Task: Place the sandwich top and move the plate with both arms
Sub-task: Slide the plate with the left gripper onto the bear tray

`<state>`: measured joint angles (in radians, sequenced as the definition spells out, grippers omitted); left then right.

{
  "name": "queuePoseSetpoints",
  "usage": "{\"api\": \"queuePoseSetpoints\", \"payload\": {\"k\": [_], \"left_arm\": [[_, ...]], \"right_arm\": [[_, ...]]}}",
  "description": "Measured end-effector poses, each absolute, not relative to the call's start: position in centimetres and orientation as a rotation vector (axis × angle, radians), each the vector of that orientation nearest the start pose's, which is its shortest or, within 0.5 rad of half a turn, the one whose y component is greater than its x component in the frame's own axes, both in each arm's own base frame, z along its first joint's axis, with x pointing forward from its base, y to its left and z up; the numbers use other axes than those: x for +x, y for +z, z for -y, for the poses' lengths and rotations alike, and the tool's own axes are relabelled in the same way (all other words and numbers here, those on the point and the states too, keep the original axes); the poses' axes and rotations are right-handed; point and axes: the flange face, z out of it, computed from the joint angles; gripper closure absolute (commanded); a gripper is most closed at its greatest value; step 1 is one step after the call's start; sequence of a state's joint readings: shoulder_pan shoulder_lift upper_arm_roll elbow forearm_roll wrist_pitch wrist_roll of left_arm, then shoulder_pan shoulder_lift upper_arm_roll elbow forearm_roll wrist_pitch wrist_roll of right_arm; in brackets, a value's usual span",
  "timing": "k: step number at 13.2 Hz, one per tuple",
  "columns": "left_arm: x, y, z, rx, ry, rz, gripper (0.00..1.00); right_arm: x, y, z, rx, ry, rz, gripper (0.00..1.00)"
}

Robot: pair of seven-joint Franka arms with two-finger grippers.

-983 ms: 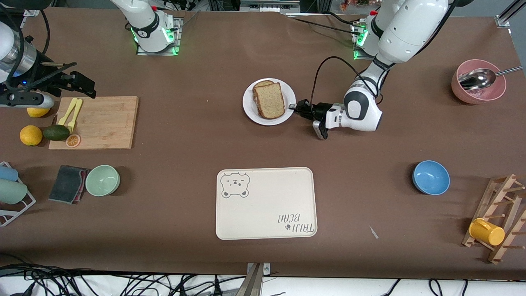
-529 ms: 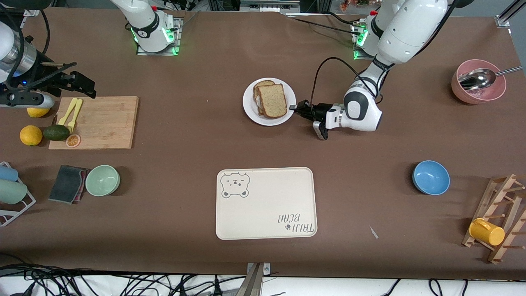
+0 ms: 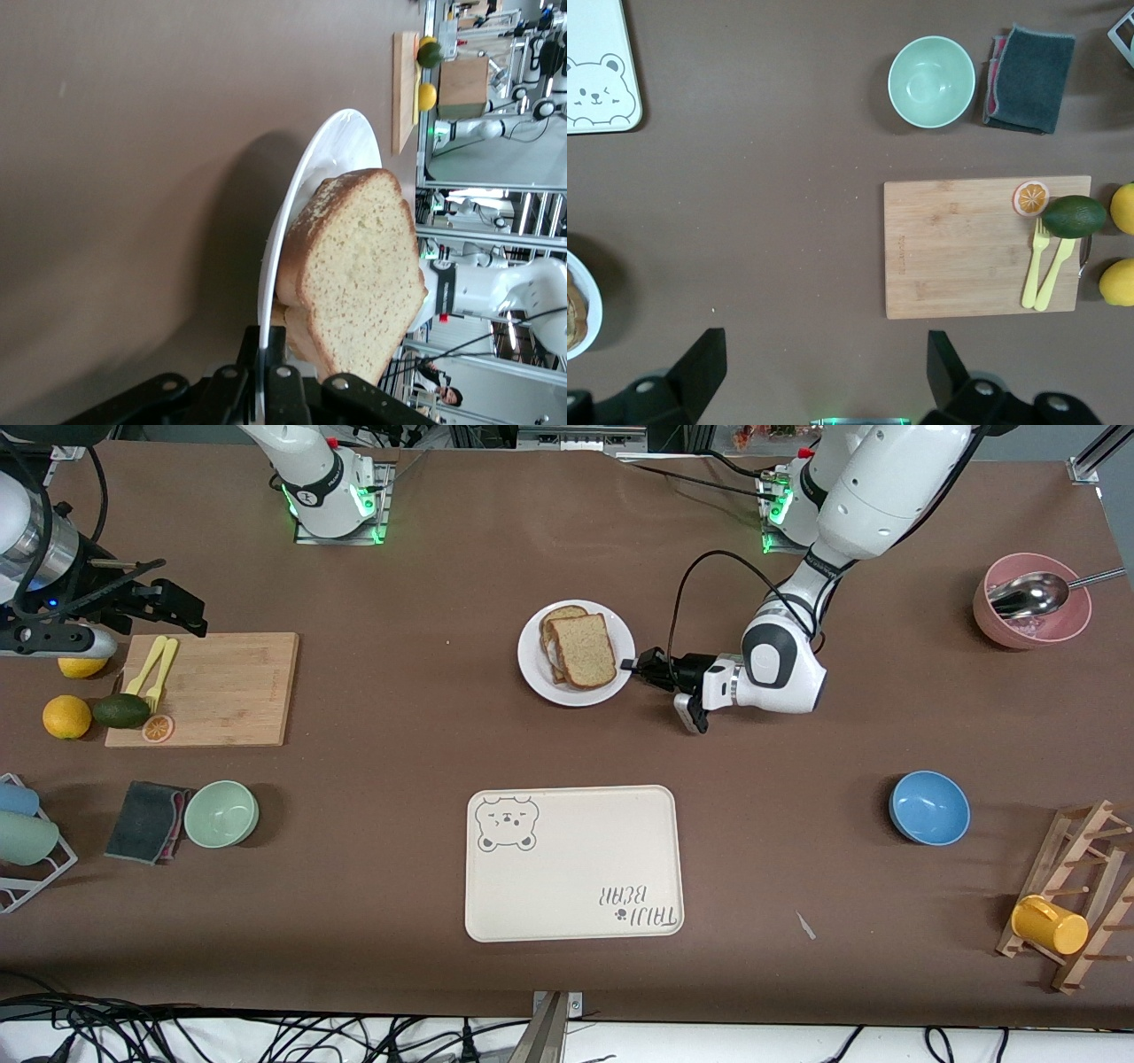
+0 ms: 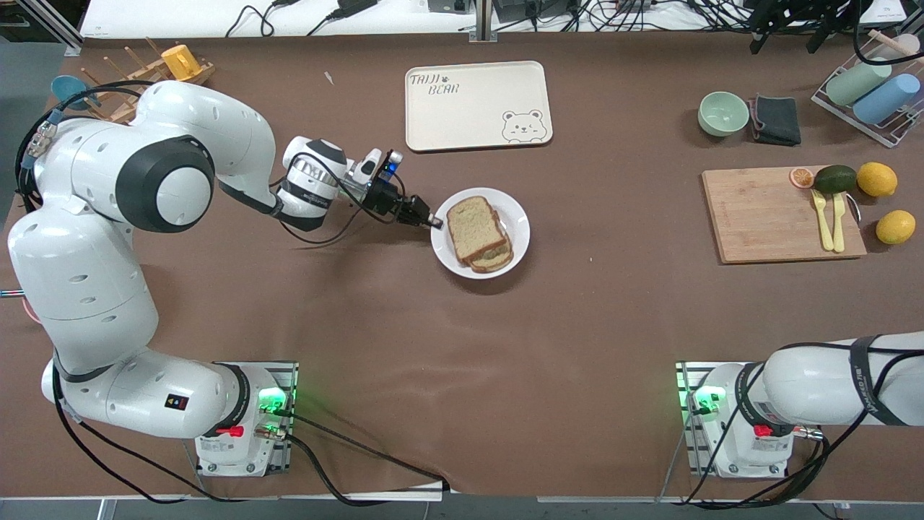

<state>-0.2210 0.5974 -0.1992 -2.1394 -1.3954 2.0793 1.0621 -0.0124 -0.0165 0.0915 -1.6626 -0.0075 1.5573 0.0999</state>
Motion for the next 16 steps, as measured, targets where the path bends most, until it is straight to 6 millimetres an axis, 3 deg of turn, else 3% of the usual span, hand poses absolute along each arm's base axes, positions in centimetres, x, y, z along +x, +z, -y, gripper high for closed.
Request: {"api": "queuePoseSetpoints", "payload": {"k": [4,9,12,16], "left_arm": [[49.3,14.7,27.2,1.980,-0.191,0.237,1.00],[57.5,20.4,28.5,1.993,-0.149,0.136,1.00],[61.7,20.8,27.4,1.980,-0.104,0.070,1.00],[66.4,19.4,24.3,1.969,-0.042,-0.005,1.00]], "right_arm": [[54.3,58.9,-4.3,-3.155,0.139,-0.032,0.00],[54.3,58.9,-4.3,-3.155,0.139,-0.032,0.00],[54.3,58.9,-4.3,-3.155,0.138,-0.032,0.00],[54.3,58.9,-4.3,-3.155,0.136,-0.032,0.00]]}}
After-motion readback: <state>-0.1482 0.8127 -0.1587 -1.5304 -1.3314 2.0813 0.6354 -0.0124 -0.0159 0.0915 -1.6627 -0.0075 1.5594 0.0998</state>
